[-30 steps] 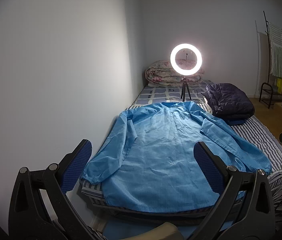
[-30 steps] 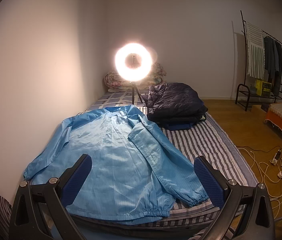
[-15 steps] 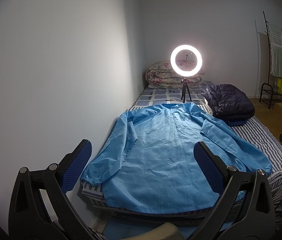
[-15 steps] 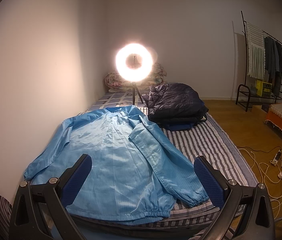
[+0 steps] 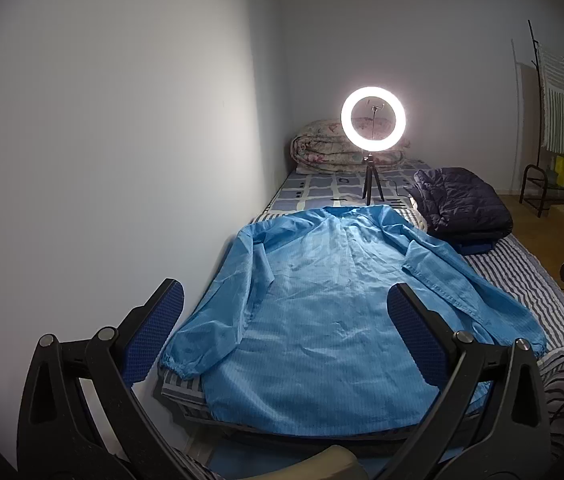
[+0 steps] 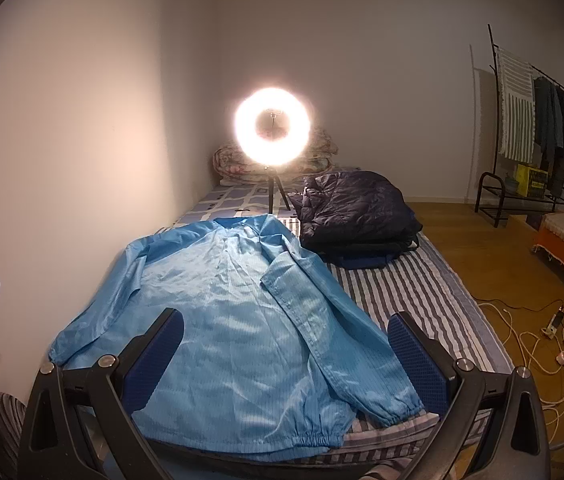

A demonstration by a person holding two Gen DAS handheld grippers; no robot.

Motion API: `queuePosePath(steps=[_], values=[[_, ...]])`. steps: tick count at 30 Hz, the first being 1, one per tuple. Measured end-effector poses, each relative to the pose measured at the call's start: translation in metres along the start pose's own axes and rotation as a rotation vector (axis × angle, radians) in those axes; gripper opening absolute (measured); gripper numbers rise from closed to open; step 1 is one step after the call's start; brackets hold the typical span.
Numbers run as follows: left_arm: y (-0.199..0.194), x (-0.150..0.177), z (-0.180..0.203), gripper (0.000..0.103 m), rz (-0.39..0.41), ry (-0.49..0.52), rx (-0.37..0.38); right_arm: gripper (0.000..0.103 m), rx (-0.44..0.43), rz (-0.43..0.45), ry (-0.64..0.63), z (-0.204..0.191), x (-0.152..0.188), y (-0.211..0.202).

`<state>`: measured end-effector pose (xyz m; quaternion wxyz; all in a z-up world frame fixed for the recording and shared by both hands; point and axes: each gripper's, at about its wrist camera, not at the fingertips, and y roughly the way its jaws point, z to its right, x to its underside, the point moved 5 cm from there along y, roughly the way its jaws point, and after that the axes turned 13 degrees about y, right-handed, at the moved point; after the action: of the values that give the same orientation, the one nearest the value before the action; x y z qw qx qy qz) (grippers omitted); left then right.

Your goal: Fold large clothes

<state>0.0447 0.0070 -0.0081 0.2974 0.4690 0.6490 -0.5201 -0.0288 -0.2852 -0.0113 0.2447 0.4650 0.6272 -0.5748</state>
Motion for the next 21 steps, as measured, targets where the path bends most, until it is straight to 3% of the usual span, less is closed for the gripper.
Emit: queuePosePath(steps=[13, 21], values=[[0.024, -0.014, -0.020, 0.103, -0.049, 0.014, -0.020, 0.103, -0.074, 0.046, -0.037, -0.031, -0.014, 0.013], [0.036, -0.006, -0.027, 0.103, -0.086, 0.011, -0.026, 0.103, -0.155, -0.014, -0.098, -0.072, -0.011, 0.031]])
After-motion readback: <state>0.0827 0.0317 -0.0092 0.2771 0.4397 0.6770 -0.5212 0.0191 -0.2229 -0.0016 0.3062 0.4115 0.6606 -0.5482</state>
